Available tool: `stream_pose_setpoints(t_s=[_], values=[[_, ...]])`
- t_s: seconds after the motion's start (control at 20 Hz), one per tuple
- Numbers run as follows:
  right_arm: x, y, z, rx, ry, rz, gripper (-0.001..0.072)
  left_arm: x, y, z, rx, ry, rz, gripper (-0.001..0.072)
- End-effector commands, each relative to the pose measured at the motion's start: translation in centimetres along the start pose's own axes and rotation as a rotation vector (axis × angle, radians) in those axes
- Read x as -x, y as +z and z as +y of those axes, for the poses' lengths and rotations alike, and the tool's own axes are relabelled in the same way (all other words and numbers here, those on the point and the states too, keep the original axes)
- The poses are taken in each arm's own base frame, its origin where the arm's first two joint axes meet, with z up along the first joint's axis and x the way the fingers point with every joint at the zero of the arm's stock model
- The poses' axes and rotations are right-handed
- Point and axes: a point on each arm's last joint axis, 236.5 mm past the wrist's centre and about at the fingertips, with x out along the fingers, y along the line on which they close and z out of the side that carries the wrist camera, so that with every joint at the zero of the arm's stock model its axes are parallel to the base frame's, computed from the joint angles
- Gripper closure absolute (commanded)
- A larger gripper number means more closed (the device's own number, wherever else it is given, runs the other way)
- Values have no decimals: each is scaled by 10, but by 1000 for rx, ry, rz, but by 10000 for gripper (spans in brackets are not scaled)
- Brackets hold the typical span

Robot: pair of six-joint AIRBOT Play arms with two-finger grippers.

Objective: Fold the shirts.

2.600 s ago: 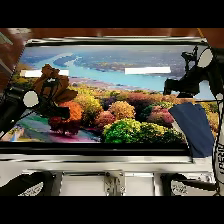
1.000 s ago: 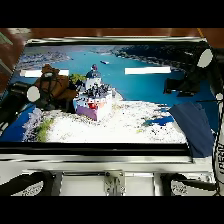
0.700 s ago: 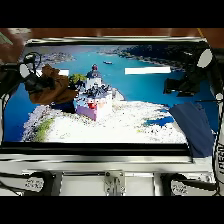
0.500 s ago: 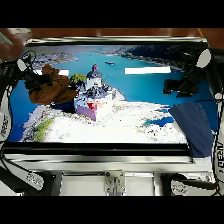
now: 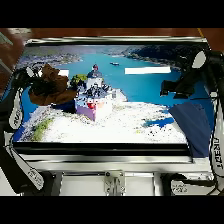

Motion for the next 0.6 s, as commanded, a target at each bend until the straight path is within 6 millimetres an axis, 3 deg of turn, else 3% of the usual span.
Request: stream_pose_setpoints(t_s=[0.0,0.05,0.15,0.3,0.4,0.45,0.55], values=[[-2,-2,1,-2,2,12,17,7,6,-14,-17,-56,-15,671],[-2,-2,0,13,0,15,17,23,14,-25,-27,-91,-47,672],[-2,-5,-3,50,-12,25,18,76,35,-53,-72,-129,-158,672],[-2,-4,-3,141,-14,23,18,187,44,-108,-216,-196,-352,673],[7,-3,-8,170,-39,3,18,278,24,-152,-320,-261,-491,673],[16,-3,-9,174,-44,-19,18,326,6,-174,-367,-303,-563,673],[45,-5,-5,206,-45,-90,18,403,-38,-210,-456,-394,-668,673]])
